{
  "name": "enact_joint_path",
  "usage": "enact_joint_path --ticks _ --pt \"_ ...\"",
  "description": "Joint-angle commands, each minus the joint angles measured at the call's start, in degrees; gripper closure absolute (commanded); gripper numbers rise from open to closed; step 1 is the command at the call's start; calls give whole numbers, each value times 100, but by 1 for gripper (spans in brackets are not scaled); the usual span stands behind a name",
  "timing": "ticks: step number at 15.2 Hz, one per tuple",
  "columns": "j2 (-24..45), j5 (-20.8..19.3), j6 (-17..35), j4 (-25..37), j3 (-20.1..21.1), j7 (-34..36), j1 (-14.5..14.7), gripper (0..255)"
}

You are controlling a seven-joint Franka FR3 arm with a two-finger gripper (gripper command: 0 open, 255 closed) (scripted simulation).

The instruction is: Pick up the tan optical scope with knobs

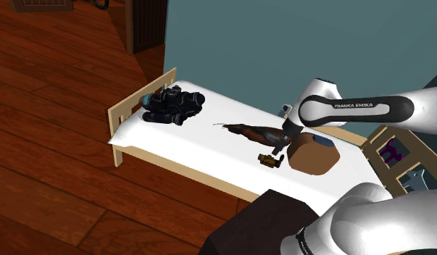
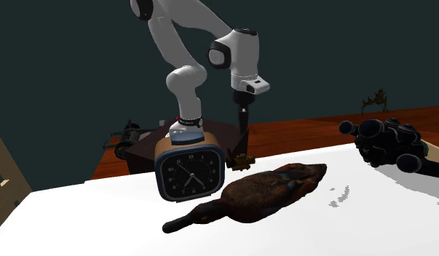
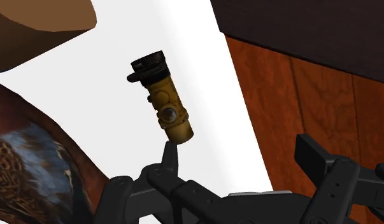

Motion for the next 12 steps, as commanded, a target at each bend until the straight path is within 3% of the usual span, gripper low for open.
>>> enact_joint_path --ticks 1,6,12 --pt "397 -51 338 37 -285 -464 57 0" --pt "1613 246 1191 297 -993 -1694 388 0" --pt "2173 662 1796 185 -1161 -2030 576 0"
